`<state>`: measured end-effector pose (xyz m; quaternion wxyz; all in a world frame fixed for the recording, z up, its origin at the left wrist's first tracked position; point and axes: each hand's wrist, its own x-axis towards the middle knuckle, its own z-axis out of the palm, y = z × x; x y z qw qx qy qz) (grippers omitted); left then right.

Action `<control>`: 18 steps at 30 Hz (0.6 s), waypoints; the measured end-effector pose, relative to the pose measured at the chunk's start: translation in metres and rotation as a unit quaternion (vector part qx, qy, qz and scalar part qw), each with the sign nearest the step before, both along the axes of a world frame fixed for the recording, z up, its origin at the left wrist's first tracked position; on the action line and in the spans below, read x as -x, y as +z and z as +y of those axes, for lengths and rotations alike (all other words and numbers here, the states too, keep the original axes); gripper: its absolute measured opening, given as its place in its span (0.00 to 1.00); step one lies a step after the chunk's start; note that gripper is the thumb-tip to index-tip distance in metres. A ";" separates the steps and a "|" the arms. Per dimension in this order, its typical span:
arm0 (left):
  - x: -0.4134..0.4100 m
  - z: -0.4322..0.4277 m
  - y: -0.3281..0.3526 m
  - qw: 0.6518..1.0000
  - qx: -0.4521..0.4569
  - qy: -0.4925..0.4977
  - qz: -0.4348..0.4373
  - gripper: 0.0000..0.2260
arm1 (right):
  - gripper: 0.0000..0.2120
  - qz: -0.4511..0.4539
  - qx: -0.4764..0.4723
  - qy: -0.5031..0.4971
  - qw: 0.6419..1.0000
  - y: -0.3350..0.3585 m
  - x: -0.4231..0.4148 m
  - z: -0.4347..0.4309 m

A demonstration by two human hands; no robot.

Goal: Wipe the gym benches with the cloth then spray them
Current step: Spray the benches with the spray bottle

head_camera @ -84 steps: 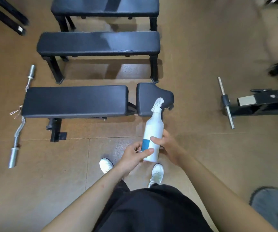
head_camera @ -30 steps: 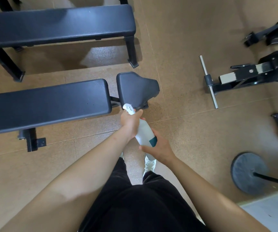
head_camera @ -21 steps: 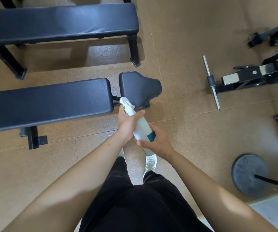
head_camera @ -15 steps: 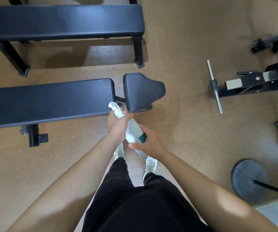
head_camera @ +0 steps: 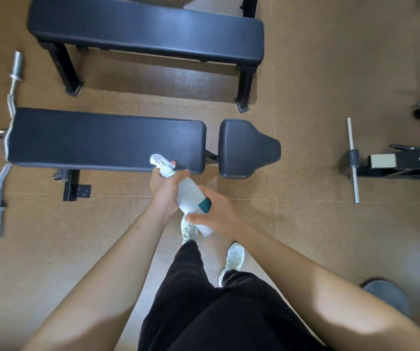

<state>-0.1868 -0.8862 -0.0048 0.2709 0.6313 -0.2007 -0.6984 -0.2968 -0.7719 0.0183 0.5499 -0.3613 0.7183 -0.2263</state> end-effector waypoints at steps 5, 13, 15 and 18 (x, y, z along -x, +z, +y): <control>-0.043 -0.018 0.001 0.997 0.000 0.070 -0.038 0.16 | 0.32 -0.004 -0.003 0.067 0.998 -0.001 -0.030 -0.033; -0.114 -0.036 0.004 0.995 0.026 0.093 -0.028 0.21 | 0.35 0.012 -0.017 0.150 0.988 -0.007 -0.083 -0.075; -0.125 -0.038 0.005 0.994 0.025 0.104 -0.033 0.17 | 0.36 0.018 -0.011 0.169 0.985 -0.008 -0.092 -0.081; -0.134 -0.041 0.005 0.989 0.007 0.136 -0.052 0.11 | 0.34 0.016 -0.003 0.194 0.981 -0.003 -0.097 -0.091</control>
